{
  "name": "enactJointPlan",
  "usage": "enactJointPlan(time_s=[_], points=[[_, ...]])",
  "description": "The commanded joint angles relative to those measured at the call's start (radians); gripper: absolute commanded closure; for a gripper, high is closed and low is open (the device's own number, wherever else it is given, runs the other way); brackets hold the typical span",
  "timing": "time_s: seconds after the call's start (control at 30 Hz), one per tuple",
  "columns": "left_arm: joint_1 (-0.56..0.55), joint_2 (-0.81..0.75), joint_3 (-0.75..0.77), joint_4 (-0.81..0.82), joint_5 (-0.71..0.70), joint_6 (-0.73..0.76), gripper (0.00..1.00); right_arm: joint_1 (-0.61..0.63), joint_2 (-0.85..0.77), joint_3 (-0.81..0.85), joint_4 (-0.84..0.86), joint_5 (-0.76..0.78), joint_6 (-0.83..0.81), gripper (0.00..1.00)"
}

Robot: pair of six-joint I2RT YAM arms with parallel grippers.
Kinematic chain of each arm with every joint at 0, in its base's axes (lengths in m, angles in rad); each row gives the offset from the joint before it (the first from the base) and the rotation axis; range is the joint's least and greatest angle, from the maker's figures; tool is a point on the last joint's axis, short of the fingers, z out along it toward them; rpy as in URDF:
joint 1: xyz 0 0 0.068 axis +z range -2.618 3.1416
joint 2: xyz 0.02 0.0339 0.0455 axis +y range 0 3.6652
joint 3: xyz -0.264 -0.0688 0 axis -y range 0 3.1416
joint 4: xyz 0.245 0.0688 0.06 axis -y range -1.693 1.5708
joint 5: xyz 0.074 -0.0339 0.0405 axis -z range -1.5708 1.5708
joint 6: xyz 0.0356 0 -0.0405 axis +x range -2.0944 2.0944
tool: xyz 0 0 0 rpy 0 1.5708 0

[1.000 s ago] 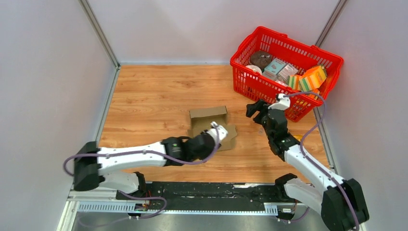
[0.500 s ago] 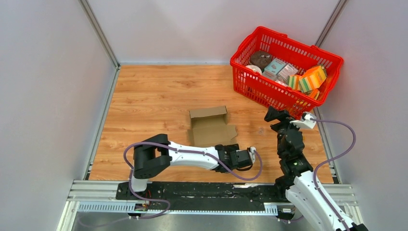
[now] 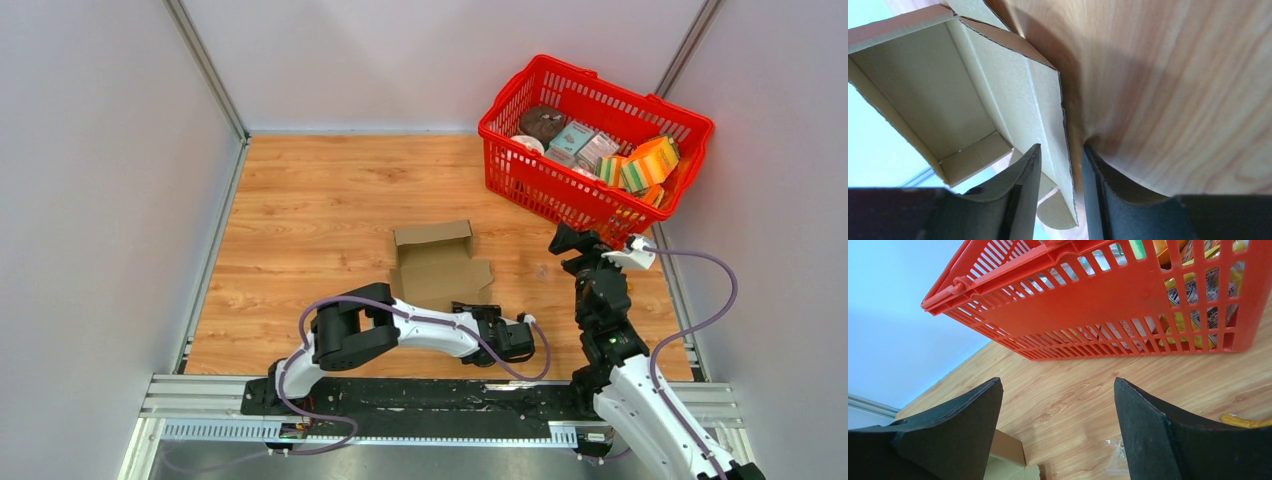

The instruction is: Fold the paper box

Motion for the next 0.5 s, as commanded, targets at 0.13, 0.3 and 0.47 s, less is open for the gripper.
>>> enactJointPlan(time_s=[0.13, 0.3, 0.47], points=[[0.015, 0.082, 0.045, 0.008, -0.131, 0.074, 0.83, -0.004, 0.0, -0.013, 0.071, 0.037, 0.013, 0.15], [0.037, -0.017, -0.007, 0.051, -0.13, 0.051, 1.0, -0.004, 0.002, -0.014, 0.071, 0.037, 0.013, 0.15], [0.066, -0.244, -0.076, 0.022, -0.012, -0.076, 1.0, -0.004, 0.006, -0.014, 0.08, 0.032, 0.009, 0.13]])
